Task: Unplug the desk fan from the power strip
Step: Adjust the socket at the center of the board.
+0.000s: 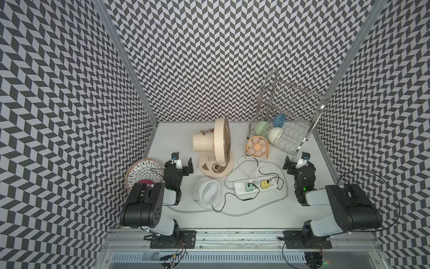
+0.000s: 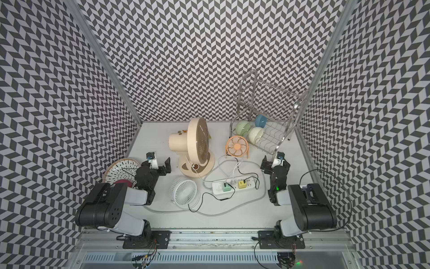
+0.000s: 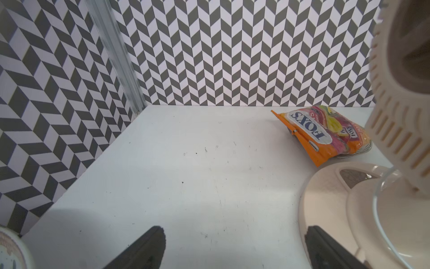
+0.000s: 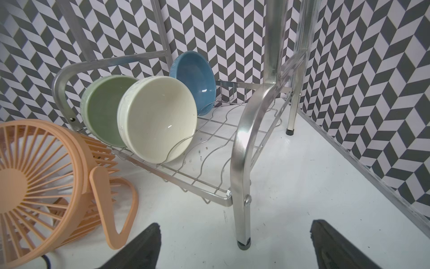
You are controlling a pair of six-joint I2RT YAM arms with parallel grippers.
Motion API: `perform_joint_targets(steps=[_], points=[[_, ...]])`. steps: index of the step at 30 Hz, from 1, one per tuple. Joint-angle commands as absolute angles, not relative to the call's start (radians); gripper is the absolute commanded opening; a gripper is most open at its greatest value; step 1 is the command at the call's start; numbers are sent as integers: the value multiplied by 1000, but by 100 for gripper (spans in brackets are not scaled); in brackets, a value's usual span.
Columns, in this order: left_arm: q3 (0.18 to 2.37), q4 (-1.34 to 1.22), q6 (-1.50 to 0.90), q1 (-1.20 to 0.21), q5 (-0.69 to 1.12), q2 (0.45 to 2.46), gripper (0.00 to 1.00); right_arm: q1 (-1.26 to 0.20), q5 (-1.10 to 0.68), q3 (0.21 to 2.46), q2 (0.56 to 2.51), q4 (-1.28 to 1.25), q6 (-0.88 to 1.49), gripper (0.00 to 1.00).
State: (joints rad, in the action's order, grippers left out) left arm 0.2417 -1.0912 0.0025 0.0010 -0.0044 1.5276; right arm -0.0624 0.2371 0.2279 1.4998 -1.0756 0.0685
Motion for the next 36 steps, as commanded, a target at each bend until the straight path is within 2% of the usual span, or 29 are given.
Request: perform_joint_targets(steps=[1, 18, 22, 28, 31, 34, 36], points=[[268, -1214, 3, 11, 12, 1552, 100, -71, 275, 253, 1525, -1242, 39, 100], [265, -1216, 1, 12, 13, 1551, 100, -71, 276, 249, 1523, -1247, 41, 100], [239, -1201, -41, 10, -98, 1470, 100, -70, 280, 243, 1467, -1229, 48, 100], [278, -923, -113, 5, -254, 1195, 100, -71, 301, 200, 1166, -1042, 82, 100], [313, -814, -168, 3, -278, 1113, 100, -71, 332, 272, 1016, -810, 196, 100], [336, -736, -228, 5, -298, 1042, 100, -70, 412, 353, 944, -525, 434, 100], [365, -657, -347, 6, -367, 996, 100, -68, 381, 408, 916, -372, 507, 100]])
